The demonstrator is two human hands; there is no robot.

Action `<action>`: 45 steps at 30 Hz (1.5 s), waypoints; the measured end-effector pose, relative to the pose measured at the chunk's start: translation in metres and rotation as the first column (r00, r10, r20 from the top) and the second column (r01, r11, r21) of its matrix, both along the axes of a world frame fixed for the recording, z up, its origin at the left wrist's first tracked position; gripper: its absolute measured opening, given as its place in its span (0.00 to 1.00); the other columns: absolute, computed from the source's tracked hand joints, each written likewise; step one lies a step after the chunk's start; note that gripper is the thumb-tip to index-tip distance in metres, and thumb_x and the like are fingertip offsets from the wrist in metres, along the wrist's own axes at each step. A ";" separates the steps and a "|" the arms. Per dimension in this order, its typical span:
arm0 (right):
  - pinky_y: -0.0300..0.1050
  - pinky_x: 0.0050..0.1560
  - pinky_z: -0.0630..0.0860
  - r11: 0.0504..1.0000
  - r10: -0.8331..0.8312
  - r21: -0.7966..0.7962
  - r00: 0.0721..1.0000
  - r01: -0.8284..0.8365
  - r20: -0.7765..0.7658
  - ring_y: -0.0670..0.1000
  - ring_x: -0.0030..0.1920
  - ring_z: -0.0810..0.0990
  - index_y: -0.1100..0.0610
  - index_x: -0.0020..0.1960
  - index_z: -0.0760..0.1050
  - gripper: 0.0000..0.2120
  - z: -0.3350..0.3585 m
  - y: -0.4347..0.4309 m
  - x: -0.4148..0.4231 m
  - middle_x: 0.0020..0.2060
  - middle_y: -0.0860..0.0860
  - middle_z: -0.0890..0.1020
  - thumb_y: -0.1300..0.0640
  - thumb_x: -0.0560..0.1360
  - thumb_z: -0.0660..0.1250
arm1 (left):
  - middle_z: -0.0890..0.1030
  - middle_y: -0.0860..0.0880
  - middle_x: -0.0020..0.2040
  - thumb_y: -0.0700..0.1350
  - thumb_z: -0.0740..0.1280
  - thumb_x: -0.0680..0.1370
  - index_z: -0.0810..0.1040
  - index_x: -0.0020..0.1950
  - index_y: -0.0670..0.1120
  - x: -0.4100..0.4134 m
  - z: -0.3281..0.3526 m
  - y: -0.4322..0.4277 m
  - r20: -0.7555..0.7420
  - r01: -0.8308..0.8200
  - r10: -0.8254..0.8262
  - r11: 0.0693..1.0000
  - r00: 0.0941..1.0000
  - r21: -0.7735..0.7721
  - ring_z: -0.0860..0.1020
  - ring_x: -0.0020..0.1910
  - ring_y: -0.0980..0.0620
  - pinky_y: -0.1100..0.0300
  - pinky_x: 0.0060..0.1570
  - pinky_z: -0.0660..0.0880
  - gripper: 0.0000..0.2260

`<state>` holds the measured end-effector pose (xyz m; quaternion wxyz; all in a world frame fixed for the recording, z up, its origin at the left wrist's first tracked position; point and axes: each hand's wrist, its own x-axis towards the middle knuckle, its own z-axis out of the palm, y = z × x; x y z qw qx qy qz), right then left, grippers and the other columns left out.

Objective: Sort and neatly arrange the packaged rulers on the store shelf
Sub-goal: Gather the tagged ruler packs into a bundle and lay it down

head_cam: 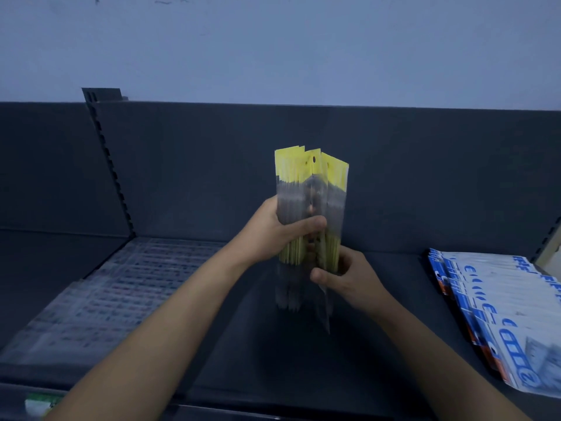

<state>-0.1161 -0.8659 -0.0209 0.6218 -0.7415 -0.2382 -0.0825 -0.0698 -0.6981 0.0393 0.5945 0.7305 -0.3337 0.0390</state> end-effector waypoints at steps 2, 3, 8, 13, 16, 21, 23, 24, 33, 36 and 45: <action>0.28 0.39 0.74 0.999 -0.039 0.016 0.999 0.038 0.021 0.37 0.39 0.81 0.41 0.43 0.81 0.10 -0.001 0.002 0.002 0.37 0.42 0.84 0.39 0.66 0.73 | 0.82 0.40 0.48 0.46 0.69 0.77 0.78 0.54 0.38 0.001 -0.001 0.001 0.020 -0.003 0.003 1.000 1.000 0.005 0.82 0.47 0.44 0.56 0.46 0.80 0.12; 0.30 0.39 0.75 0.997 -0.070 0.027 0.997 0.069 0.030 0.39 0.40 0.82 0.43 0.43 0.82 0.09 -0.003 0.002 0.003 0.38 0.45 0.85 0.40 0.67 0.72 | 0.82 0.39 0.49 0.46 0.68 0.78 0.78 0.55 0.38 0.000 -0.001 0.000 0.025 -0.008 0.008 1.000 1.000 0.005 0.82 0.48 0.44 0.54 0.48 0.80 0.12; 0.40 0.40 0.78 0.955 -0.281 0.107 0.959 0.276 0.044 0.48 0.39 0.82 0.59 0.44 0.80 0.13 -0.013 0.005 0.013 0.37 0.54 0.84 0.49 0.74 0.66 | 0.84 0.47 0.47 0.44 0.68 0.78 0.77 0.57 0.46 0.004 -0.007 -0.002 0.044 -0.126 0.127 0.991 0.991 -0.046 0.83 0.45 0.51 0.55 0.49 0.80 0.08; 0.36 0.40 0.75 0.918 -0.392 0.092 0.917 0.385 0.075 0.47 0.36 0.80 0.62 0.39 0.76 0.18 -0.017 0.006 0.016 0.32 0.50 0.81 0.49 0.78 0.61 | 0.80 0.51 0.38 0.45 0.66 0.77 0.75 0.49 0.47 0.009 -0.016 -0.007 0.005 -0.182 0.184 0.973 0.983 -0.141 0.82 0.38 0.52 0.63 0.39 0.78 0.03; 0.35 0.33 0.72 0.919 -0.393 0.073 0.913 0.387 0.105 0.45 0.33 0.77 0.52 0.46 0.73 0.19 -0.014 0.011 0.018 0.32 0.47 0.78 0.36 0.73 0.61 | 0.78 0.52 0.38 0.56 0.69 0.75 0.73 0.41 0.54 0.009 -0.016 -0.018 -0.013 -0.170 0.170 0.974 0.985 -0.149 0.81 0.43 0.50 0.51 0.47 0.81 0.09; 0.48 0.37 0.76 0.929 -0.351 -0.059 0.918 0.366 0.183 0.51 0.38 0.78 0.48 0.51 0.67 0.28 -0.016 0.016 0.026 0.39 0.51 0.78 0.25 0.68 0.57 | 0.83 0.46 0.47 0.57 0.69 0.75 0.77 0.42 0.54 0.009 -0.014 -0.027 -0.022 -0.097 0.094 0.976 0.995 -0.195 0.82 0.50 0.48 0.48 0.53 0.80 0.08; 0.45 0.34 0.74 0.925 -0.356 -0.072 0.917 0.374 0.181 0.47 0.36 0.77 0.46 0.48 0.67 0.26 -0.017 0.014 0.027 0.38 0.48 0.78 0.24 0.68 0.56 | 0.82 0.48 0.43 0.54 0.70 0.75 0.74 0.45 0.49 0.009 -0.015 -0.027 -0.016 -0.072 0.070 0.972 0.997 -0.222 0.82 0.46 0.51 0.53 0.51 0.80 0.10; 0.46 0.34 0.74 0.922 -0.357 -0.092 0.918 0.376 0.174 0.47 0.35 0.77 0.47 0.48 0.67 0.27 -0.017 0.013 0.028 0.37 0.48 0.78 0.24 0.68 0.55 | 0.80 0.52 0.43 0.54 0.71 0.75 0.71 0.48 0.49 0.008 -0.015 -0.027 -0.030 -0.056 0.051 0.970 0.998 -0.237 0.81 0.45 0.54 0.55 0.50 0.79 0.13; 0.31 0.49 0.75 0.969 -0.105 -0.223 0.994 0.102 -0.003 0.37 0.54 0.78 0.41 0.61 0.70 0.36 -0.011 0.017 0.035 0.53 0.36 0.80 0.36 0.57 0.78 | 0.81 0.49 0.47 0.51 0.77 0.69 0.73 0.54 0.43 0.008 -0.015 -0.020 -0.124 -0.107 0.077 0.961 0.989 -0.256 0.82 0.49 0.52 0.57 0.49 0.78 0.21; 0.40 0.46 0.78 0.959 -0.072 -0.278 0.997 0.058 -0.040 0.41 0.48 0.81 0.45 0.53 0.77 0.30 -0.008 0.015 0.039 0.47 0.43 0.83 0.40 0.55 0.81 | 0.81 0.44 0.41 0.48 0.79 0.67 0.77 0.43 0.47 0.009 -0.024 -0.015 -0.199 -0.199 0.130 0.904 0.971 -0.378 0.81 0.44 0.45 0.50 0.49 0.78 0.13; 0.42 0.35 0.74 0.718 -0.243 -0.655 0.967 0.235 0.081 0.42 0.37 0.77 0.46 0.40 0.73 0.24 0.002 -0.011 0.054 0.35 0.43 0.79 0.34 0.55 0.77 | 0.84 0.46 0.51 0.56 0.82 0.59 0.80 0.54 0.46 0.023 -0.040 0.005 -0.500 -0.409 0.115 0.743 0.858 -0.530 0.82 0.53 0.49 0.49 0.60 0.77 0.28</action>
